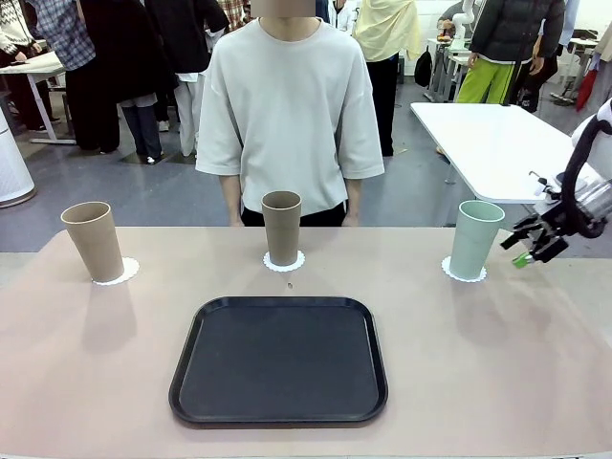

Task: Place coasters on the table and set cups on them.
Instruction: Take one Reusable plastic cup from the Flat Tray and place it on a coaster set by the human.

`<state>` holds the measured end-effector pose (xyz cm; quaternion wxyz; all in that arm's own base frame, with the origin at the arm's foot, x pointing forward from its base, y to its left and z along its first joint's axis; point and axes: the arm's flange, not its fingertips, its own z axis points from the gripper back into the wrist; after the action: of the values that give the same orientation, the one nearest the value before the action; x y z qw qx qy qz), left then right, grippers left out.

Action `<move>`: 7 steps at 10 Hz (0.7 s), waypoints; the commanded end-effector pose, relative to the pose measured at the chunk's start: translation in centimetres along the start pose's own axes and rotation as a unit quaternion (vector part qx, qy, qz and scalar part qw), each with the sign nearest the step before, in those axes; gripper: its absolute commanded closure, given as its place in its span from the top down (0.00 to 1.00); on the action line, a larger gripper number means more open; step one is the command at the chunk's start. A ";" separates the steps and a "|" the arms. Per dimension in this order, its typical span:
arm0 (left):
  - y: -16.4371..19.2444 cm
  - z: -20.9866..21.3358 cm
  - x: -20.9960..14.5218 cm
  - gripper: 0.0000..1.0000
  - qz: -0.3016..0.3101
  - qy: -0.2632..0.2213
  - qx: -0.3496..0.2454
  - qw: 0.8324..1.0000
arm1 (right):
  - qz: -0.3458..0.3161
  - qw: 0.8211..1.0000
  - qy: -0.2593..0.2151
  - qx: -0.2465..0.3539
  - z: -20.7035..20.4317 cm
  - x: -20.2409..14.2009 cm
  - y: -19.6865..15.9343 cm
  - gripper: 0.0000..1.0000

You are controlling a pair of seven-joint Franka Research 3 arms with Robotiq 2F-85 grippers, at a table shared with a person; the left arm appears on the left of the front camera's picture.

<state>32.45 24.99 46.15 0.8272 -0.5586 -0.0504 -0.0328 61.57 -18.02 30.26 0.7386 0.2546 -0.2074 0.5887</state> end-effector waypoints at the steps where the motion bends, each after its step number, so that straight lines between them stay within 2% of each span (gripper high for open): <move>1: -0.4 0.1 -0.1 1.00 0.008 -0.005 -0.002 1.000 | -0.027 0.991 0.126 -0.040 2.6 3.5 5.5 1.00; 3: -0.4 0.1 -0.1 1.00 0.008 -0.005 -0.002 1.000 | -0.035 0.973 0.213 -0.083 6.0 8.0 10.2 1.00; 4: -0.4 0.1 -0.1 1.00 0.008 -0.005 -0.002 1.000 | -0.038 0.969 0.222 -0.096 7.5 10.4 12.4 1.00; 7: -0.4 0.1 -0.1 1.00 0.008 -0.005 -0.002 1.000 | 0.025 0.969 0.222 -0.107 9.7 16.9 20.3 1.00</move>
<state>32.47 24.96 46.17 0.8273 -0.5585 -0.0503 -0.0333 47.63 -9.07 50.67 0.7809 0.0336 -0.1107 0.6138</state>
